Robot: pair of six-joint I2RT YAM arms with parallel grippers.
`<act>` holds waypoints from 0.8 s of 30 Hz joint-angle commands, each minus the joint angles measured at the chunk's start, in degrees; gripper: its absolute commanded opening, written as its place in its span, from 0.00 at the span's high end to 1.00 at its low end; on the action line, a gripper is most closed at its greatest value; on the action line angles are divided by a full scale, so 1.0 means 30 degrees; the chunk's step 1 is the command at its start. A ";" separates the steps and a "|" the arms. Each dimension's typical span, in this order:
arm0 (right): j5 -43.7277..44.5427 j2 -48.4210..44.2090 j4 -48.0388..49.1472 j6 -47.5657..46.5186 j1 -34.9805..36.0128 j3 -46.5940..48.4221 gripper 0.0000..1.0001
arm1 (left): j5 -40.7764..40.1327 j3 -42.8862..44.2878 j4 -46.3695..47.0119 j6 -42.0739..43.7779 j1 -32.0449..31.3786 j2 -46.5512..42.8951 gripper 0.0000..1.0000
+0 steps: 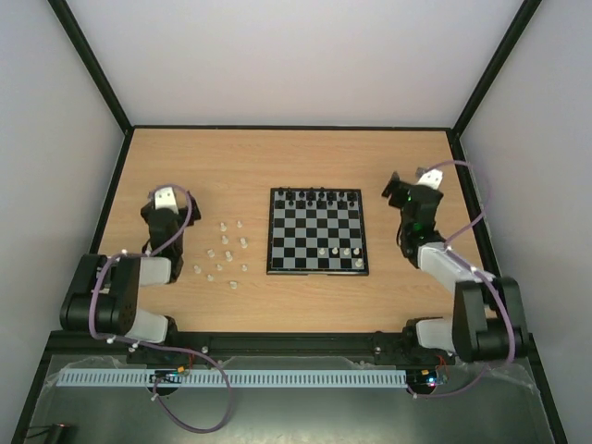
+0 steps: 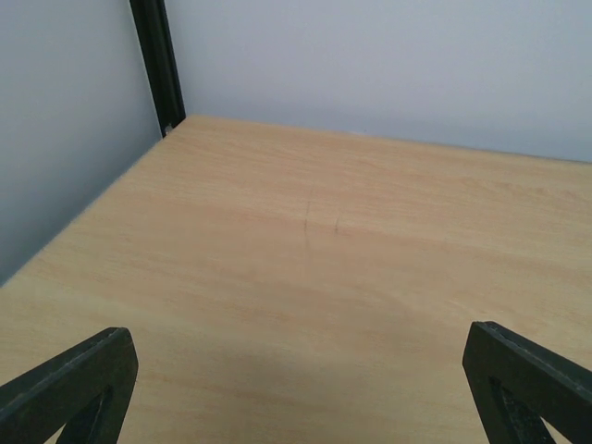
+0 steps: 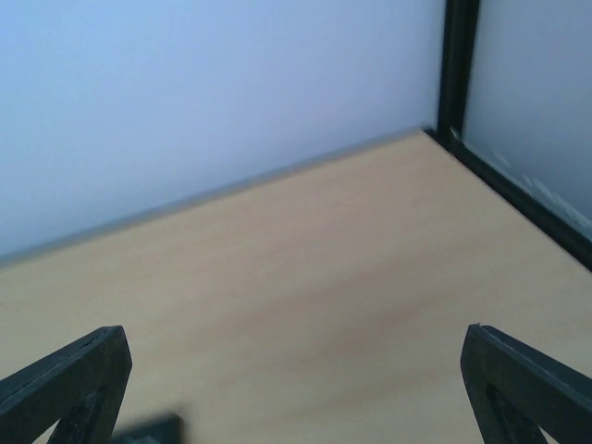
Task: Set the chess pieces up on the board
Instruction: Pick up the chess piece at the center of the board.
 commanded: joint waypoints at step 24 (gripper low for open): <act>-1.7864 -0.2765 -1.0790 0.8803 0.1945 0.5334 0.01 | 0.4594 0.7908 -1.9660 -0.8550 -0.5288 -1.0678 0.00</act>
